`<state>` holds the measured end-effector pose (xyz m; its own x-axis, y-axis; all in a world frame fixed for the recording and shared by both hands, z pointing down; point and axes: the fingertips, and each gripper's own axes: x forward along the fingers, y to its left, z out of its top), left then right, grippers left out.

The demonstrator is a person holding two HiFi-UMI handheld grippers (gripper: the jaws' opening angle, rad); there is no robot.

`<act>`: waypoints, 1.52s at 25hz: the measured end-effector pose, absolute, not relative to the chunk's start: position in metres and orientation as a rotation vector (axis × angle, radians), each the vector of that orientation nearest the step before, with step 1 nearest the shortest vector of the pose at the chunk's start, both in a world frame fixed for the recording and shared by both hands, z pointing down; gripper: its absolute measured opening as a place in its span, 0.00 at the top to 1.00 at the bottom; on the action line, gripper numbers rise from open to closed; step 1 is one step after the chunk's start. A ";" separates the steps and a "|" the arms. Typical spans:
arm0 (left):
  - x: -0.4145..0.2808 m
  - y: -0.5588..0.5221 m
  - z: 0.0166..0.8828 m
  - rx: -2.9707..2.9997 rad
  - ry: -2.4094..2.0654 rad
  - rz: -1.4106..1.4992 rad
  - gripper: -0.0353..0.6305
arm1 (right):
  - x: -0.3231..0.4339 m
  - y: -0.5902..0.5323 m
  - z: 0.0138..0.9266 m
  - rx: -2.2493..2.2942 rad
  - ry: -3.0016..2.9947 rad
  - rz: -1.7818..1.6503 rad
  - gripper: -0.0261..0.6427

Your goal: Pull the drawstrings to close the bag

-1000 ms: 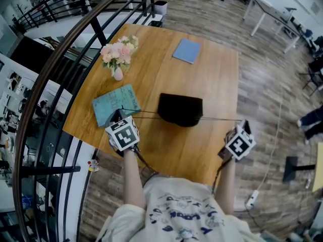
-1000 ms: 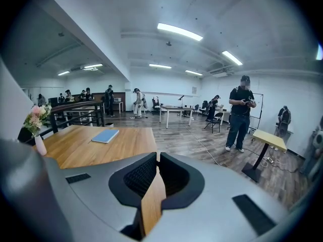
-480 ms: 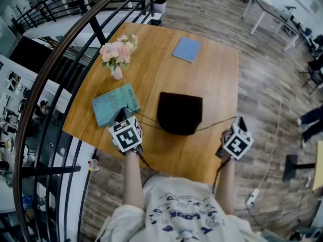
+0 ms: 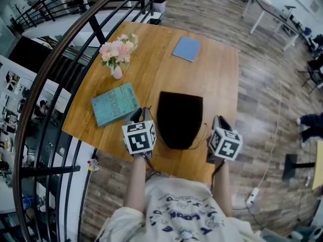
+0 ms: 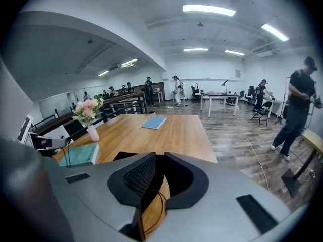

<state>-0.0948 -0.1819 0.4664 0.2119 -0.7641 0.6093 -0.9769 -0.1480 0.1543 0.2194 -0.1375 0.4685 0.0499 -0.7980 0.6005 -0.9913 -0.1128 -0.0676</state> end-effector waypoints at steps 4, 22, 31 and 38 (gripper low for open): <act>-0.066 -0.176 0.464 2.033 -1.499 0.502 0.80 | 0.203 -0.137 0.470 1.919 -1.851 0.737 0.85; 0.001 -0.162 0.410 2.287 -1.350 0.334 0.78 | 0.147 -0.139 0.384 2.047 -2.142 0.374 0.91; 0.017 -0.156 0.391 2.379 -1.362 0.351 0.78 | 0.148 -0.136 0.377 2.075 -2.140 0.352 0.95; 0.018 -0.155 0.389 2.394 -1.365 0.347 0.78 | 0.152 -0.137 0.378 2.090 -2.126 0.346 0.95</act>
<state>0.0183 -0.1553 0.3893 0.5023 -0.7751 0.3834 -0.8641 -0.4669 0.1880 0.1518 -0.1368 0.3777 -0.0248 -0.9656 0.2589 -0.9978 0.0082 -0.0652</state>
